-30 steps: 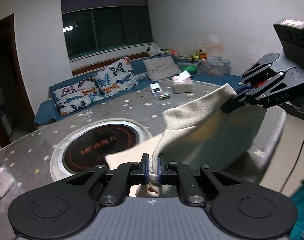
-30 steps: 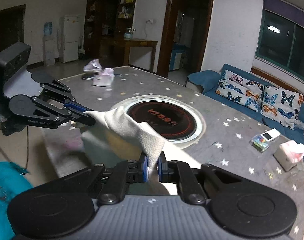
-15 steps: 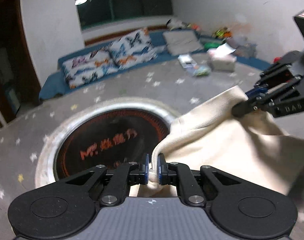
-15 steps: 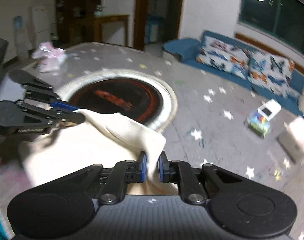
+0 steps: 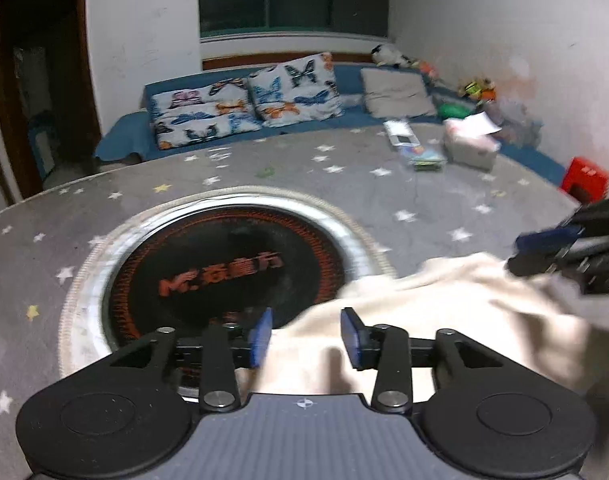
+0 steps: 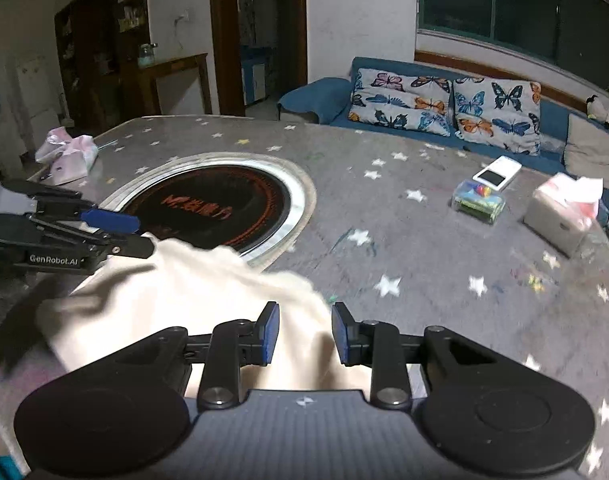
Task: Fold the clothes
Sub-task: 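Open both tools to release the folded hem onto the sweatshirt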
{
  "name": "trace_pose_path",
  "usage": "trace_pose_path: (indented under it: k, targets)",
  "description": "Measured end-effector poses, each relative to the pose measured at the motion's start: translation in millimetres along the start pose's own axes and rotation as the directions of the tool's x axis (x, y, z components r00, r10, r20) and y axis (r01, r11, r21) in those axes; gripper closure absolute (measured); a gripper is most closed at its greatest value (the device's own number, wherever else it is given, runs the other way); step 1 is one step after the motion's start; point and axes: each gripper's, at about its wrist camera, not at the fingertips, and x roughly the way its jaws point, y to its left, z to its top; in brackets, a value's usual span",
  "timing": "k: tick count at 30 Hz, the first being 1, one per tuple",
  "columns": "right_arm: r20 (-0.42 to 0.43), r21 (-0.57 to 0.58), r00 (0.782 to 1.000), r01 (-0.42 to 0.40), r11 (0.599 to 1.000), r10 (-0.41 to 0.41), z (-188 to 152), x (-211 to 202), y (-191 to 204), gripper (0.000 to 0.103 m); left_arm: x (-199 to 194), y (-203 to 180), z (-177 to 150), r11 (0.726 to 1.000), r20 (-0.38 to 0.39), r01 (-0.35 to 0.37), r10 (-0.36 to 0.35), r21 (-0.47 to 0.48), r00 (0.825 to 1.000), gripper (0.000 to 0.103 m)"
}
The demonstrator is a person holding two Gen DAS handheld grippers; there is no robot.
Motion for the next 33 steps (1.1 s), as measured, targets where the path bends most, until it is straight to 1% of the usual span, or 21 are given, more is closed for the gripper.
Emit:
trace_pose_path:
  k: [2,4,8,10,12,14,16,18,20,24,27,31,33]
  targets:
    - [-0.005,0.016,1.000,-0.019,1.000,0.019,-4,-2,3,0.075,-3,-9,-2,0.999,0.000,0.036,-0.036,-0.009,0.999,0.049]
    - [-0.009,0.029,1.000,-0.029,0.999,0.029,-8,0,5,0.074,-2,-16,-5,0.999,-0.004,0.053,-0.053,-0.008,0.999,0.047]
    - [-0.030,0.097,1.000,0.008,0.995,-0.005,-17,11,-4,0.073,6,-20,-13,0.999,-0.038,0.040,-0.041,-0.029,0.998,0.045]
    - [-0.030,0.119,0.999,0.021,0.993,-0.018,-19,10,-9,0.073,7,-16,-18,0.999,-0.045,0.028,-0.030,-0.041,0.999,0.042]
    - [-0.025,0.136,0.999,0.032,0.990,-0.029,-20,7,-14,0.073,6,-12,-21,0.998,-0.047,0.010,-0.013,-0.056,0.999,0.036]
    - [-0.019,0.148,0.999,0.039,0.988,-0.036,-20,5,-17,0.072,6,-9,-23,0.998,-0.049,0.005,-0.008,-0.070,0.999,0.034]
    - [-0.010,0.139,1.000,0.028,0.990,-0.027,-16,6,-12,0.071,5,-7,-25,0.997,-0.049,0.000,-0.004,-0.082,0.999,0.032]
    - [-0.001,0.130,1.000,0.018,0.991,-0.018,-13,6,-8,0.069,5,-8,-27,0.996,-0.048,-0.005,0.001,-0.087,0.999,0.027]
    - [0.008,0.122,1.000,0.008,0.993,-0.009,-9,6,-3,0.065,4,-8,-27,0.996,-0.047,-0.009,0.005,-0.090,0.999,0.024]
    - [0.011,0.099,1.000,-0.021,0.995,0.020,-2,15,7,0.060,1,-7,-28,0.995,-0.041,-0.013,0.009,-0.102,0.999,0.015]
    - [-0.001,0.090,1.000,-0.023,0.996,0.023,1,24,11,0.059,-2,-3,-30,0.993,-0.040,-0.023,0.019,-0.119,0.999,0.010]
    - [-0.019,0.080,1.000,-0.020,0.997,0.022,3,37,15,0.058,-4,3,-34,0.989,-0.051,-0.039,0.031,-0.146,0.998,0.008]
    - [-0.028,0.075,0.999,-0.019,0.997,0.021,5,43,16,0.057,-6,5,-36,0.987,-0.055,-0.044,0.036,-0.157,0.998,0.005]
